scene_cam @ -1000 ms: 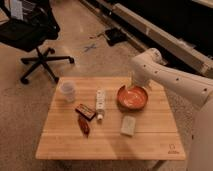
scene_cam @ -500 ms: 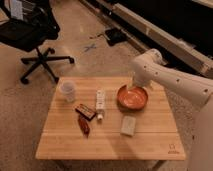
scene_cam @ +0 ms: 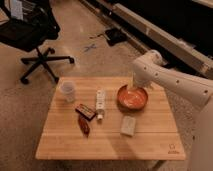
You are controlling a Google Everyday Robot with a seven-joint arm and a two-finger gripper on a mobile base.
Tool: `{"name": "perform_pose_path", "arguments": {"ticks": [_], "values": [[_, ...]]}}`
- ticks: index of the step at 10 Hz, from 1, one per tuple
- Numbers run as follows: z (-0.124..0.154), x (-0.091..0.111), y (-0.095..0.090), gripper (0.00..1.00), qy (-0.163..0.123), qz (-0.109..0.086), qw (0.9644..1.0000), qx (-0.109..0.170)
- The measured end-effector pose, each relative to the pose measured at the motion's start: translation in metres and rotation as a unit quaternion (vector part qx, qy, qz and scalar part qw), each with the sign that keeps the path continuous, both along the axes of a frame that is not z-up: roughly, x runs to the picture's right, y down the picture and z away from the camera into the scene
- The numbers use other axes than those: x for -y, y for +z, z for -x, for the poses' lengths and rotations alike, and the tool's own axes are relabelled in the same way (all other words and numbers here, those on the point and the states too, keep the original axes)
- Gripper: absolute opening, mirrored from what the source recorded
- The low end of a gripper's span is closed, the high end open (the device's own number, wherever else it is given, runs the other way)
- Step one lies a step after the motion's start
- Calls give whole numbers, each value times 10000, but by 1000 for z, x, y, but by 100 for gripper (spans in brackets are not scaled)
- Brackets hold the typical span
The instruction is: Push the ceramic bowl across the table
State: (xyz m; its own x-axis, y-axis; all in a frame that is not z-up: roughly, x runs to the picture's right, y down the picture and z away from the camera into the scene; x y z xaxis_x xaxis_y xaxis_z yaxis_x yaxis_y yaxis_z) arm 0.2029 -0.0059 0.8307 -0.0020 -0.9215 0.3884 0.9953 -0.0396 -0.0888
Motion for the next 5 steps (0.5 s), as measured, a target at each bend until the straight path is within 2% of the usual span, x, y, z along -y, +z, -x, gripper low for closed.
{"name": "perform_pose_path", "arguments": {"ticks": [5], "values": [[-7, -2, 3, 80, -158, -59, 9999, -26]]}}
